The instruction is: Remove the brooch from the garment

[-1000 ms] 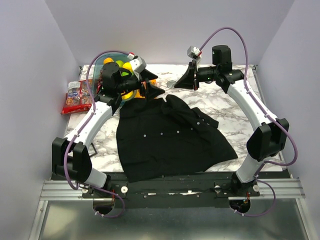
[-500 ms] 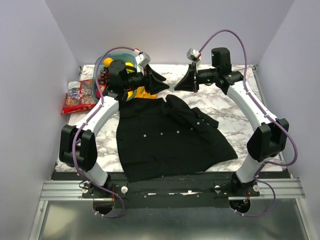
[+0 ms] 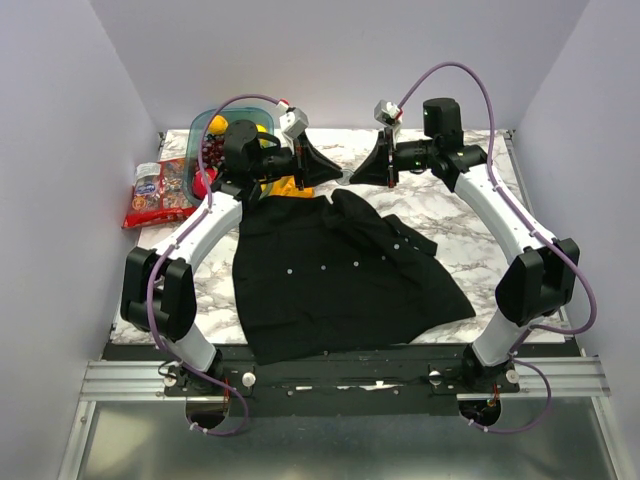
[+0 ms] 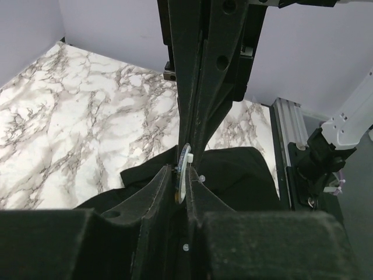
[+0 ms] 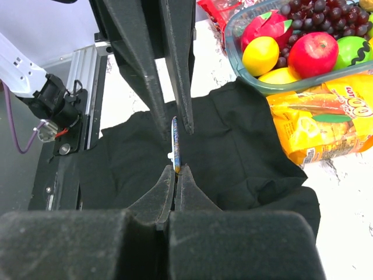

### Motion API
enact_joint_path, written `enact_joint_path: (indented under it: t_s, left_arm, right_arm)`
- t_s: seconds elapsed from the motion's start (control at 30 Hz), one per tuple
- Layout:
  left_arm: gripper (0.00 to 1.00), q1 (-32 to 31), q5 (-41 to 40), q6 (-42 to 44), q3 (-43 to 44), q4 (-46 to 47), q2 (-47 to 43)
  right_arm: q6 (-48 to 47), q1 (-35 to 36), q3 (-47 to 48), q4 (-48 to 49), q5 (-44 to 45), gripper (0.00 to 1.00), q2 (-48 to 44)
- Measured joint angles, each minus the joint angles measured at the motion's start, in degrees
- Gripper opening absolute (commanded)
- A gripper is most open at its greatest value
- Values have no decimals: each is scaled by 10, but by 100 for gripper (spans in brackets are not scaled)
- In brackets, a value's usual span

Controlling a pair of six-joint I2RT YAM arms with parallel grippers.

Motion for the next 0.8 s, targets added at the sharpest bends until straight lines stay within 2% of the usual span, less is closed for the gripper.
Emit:
enact_joint_path:
  t_s: [0.17, 0.2, 0.27, 0.3, 0.33, 0.43, 0.53, 0.67, 0.8]
  left_arm:
    - [0, -2, 8, 15, 0, -5, 3]
    - [0, -3, 10, 23, 1, -10, 3]
    - [0, -5, 12, 36, 5, -22, 3]
    - [0, -5, 12, 43, 7, -28, 3]
    - [0, -6, 12, 48, 7, -32, 3]
    - [0, -6, 13, 65, 7, -52, 3]
    - [0, -5, 11, 112, 9, -105, 2]
    - [0, 14, 11, 149, 7, -176, -3]
    - [0, 79, 9, 172, 2, -242, -24]
  right_arm:
    - [0, 0, -1, 0, 0, 1, 0]
    - [0, -1, -2, 0, 0, 2, 0]
    - [0, -2, -2, 0, 2, 10, 0]
    - [2, -2, -3, 0, 3, 18, 0]
    - [3, -2, -5, 0, 4, 32, 0]
    - [5, -2, -14, 3, 24, 40, 0]
    - [-56, -2, -47, -9, 67, 41, -9]
    - [-188, -2, -111, -73, 143, 46, -15]
    - [-308, 0, -177, -140, 200, 48, -14]
